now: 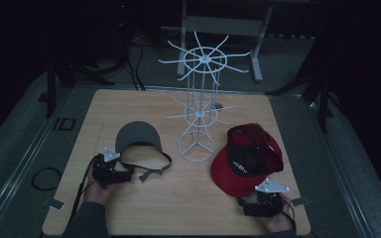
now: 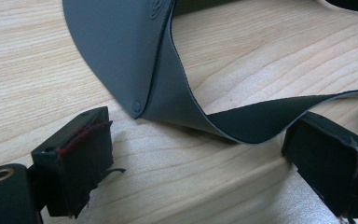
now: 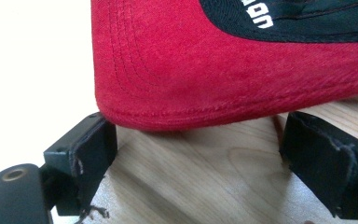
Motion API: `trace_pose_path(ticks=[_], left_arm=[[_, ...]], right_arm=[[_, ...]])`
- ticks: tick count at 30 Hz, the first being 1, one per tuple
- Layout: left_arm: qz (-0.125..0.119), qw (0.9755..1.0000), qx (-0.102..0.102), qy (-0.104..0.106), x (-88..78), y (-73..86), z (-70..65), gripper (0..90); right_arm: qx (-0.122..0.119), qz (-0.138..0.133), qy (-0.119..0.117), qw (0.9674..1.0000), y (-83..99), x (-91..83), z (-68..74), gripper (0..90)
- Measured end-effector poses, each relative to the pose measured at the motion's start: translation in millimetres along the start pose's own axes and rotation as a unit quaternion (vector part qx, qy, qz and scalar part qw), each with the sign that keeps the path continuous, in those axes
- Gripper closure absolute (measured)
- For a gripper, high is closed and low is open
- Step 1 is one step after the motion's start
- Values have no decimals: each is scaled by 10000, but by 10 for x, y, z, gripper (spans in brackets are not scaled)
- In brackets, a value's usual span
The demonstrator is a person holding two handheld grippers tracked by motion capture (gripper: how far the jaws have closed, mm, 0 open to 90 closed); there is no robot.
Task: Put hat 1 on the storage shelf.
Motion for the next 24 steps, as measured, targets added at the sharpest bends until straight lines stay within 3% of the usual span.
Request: trace_pose_path(ticks=[8,9,14,17,21,24], left_arm=[[1,10000,-1,1,0,0,0,86],[-1,10000,-1,0,0,0,0,86],[2,10000,4,-2,-1,-1,1,86],[0,10000,-1,-1,0,0,0,86],[0,10000,0,0,0,0,0,86],[0,10000,0,-1,0,0,0,86]], right_arm=[[165,104,19,9998,-27,-11,11,129],[401,125,-175,9990,-44,-30,-4,135],[725,156,-387,9965,-63,-41,-29,139],[756,177,-416,9961,-64,-44,-36,139],[1189,28,-937,9885,-80,-80,-72,133],[1359,-14,-982,9859,-98,-57,-76,136]])
Point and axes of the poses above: each handheld gripper's, and its own axes: x roughly forward along the jaws, y roughly out of its underside, z roughly to its left, the point moved 1 cm from there along x, roughly forward along the jaws, and after that the axes turned 8 degrees about y, right-handed, at the moved point
